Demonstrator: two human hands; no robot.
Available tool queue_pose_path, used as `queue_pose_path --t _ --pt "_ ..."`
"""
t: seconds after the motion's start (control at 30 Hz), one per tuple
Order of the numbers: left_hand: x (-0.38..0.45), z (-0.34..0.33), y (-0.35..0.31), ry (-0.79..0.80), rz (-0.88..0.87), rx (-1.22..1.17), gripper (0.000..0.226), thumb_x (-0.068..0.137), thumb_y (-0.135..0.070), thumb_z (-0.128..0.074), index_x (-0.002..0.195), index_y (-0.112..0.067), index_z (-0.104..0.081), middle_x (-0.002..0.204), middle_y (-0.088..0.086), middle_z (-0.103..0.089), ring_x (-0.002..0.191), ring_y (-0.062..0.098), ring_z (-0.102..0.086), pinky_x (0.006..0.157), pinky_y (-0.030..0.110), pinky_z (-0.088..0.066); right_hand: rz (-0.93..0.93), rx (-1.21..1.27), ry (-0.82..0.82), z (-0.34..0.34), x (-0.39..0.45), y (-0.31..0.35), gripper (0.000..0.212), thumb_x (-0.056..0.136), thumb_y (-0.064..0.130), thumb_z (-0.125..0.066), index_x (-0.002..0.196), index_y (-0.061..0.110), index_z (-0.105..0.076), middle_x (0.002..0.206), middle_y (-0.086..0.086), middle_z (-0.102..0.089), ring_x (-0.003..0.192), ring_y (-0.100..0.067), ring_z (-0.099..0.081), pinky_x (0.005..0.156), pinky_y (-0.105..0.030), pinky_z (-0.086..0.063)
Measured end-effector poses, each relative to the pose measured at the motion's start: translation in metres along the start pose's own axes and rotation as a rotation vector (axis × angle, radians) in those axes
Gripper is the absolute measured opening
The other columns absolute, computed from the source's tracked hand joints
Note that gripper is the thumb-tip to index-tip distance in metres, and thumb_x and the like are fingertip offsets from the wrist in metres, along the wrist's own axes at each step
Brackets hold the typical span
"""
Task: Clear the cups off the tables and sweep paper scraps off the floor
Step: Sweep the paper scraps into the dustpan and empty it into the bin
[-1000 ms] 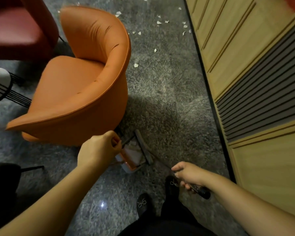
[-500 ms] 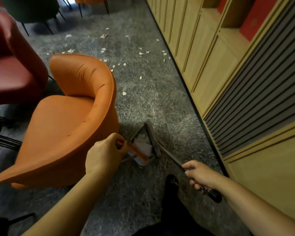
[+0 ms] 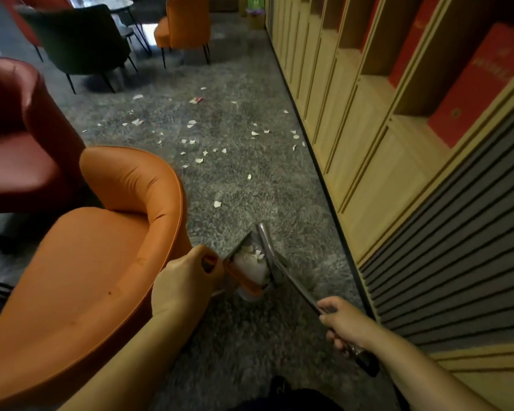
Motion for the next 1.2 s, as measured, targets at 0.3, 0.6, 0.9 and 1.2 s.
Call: queue_pose_path --t 0.3,0.6,0.9,1.2 --pt "0.074 -0.011 -0.008 -0.023 0.072 -0.027 0.014 0.081 -0.047 -0.069 0.09 -0.036 -0.065 0.074 -0.005 -0.068 0.064 0.021 -0.06 0.053 0.03 -0.045 -0.011 0.007 0.029 0.041 0.065 0.066 0.036 0.101 0.011 -0.043 0.137 0.013 -0.041 0.07 -0.007 -0.052 0.037 -0.01 -0.043 0.035 -0.018 -0.033" --pt "0.194 -0.042 -0.004 0.067 0.114 -0.016 0.015 0.082 -0.049 -0.066 0.093 -0.038 -0.065 0.081 -0.006 -0.07 0.07 0.019 -0.062 0.058 0.029 -0.045 -0.089 0.064 0.057 0.064 0.144 0.134 0.034 0.101 0.011 -0.042 0.134 0.013 -0.042 0.067 -0.008 -0.05 0.034 -0.009 -0.042 0.036 -0.017 -0.033" --pt "0.308 -0.066 -0.01 0.14 0.102 -0.002 0.021 0.084 -0.051 -0.063 0.1 -0.038 -0.065 0.089 -0.004 -0.071 0.081 0.022 -0.065 0.065 0.031 -0.052 -0.052 0.08 -0.021 0.1 0.196 0.215 0.04 0.101 0.008 -0.041 0.141 0.01 -0.039 0.07 -0.008 -0.05 0.041 -0.01 -0.043 0.034 -0.016 -0.032" --pt "0.405 -0.096 -0.022 0.082 0.178 -0.015 0.014 0.083 -0.051 -0.065 0.093 -0.041 -0.064 0.082 -0.006 -0.069 0.072 0.017 -0.062 0.061 0.029 -0.047 -0.017 -0.02 0.026 0.158 0.281 0.299 0.04 0.102 0.009 -0.039 0.141 0.01 -0.036 0.068 -0.008 -0.049 0.044 -0.012 -0.042 0.035 -0.017 -0.032"
Point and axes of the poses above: each hand's wrist, its own x-axis towards the middle knuckle, its own z-axis out of the back of the hand, y = z × x, the point moved 9 cm from there along x, towards the middle knuckle
